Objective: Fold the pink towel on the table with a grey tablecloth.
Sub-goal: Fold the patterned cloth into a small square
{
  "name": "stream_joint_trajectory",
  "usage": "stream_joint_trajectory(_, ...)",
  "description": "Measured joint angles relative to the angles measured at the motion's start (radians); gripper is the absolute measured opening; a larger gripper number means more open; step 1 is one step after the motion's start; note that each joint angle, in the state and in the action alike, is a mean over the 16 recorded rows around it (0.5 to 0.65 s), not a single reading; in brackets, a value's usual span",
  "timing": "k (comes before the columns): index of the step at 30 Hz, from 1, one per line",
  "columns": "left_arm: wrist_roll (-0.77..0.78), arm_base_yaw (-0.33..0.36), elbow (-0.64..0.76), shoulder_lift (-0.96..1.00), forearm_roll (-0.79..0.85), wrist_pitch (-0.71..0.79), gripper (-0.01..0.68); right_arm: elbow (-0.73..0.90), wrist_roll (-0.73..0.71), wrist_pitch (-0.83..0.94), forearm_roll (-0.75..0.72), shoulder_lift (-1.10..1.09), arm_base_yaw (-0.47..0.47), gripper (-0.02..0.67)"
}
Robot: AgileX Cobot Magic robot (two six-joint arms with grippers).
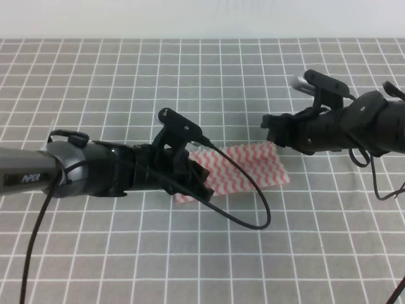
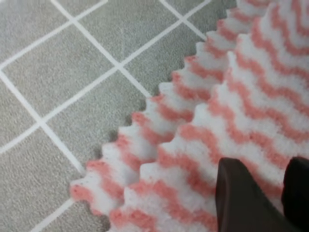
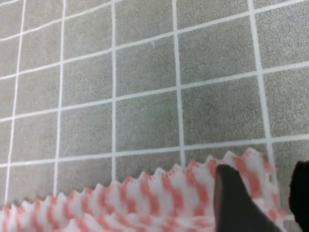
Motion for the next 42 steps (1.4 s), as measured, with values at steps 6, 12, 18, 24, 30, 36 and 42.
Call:
stream_joint_trajectory(6,-0.004,0.0,-0.007,-0.026,0.0,-0.024,0.194,-0.044,-0.05,0.086,-0.008,-0.001,0.0,0.129)
stream_joint_trajectory(12,-0.026,0.001,-0.013,-0.057,0.006,-0.063,0.182,-0.095,-0.094,0.179,-0.011,0.01,0.0,0.04)
stream_joint_trajectory(18,-0.049,0.003,-0.015,-0.077,0.008,-0.089,0.147,-0.122,-0.101,0.216,-0.01,0.036,0.0,-0.01)
stream_joint_trajectory(24,-0.053,0.004,-0.015,-0.079,0.008,-0.082,0.11,-0.129,-0.101,0.198,-0.009,0.071,0.0,-0.014)
stream_joint_trajectory(30,-0.054,0.003,-0.015,-0.079,0.006,-0.076,0.091,-0.13,-0.101,0.167,-0.01,0.101,-0.001,-0.015)
stream_joint_trajectory(36,-0.055,0.003,-0.015,-0.081,0.004,-0.071,0.089,-0.13,-0.101,0.148,-0.012,0.122,-0.015,-0.015)
stream_joint_trajectory(42,-0.059,0.003,-0.015,-0.084,0.006,-0.073,0.089,-0.13,-0.101,0.164,-0.013,0.127,-0.038,-0.015)
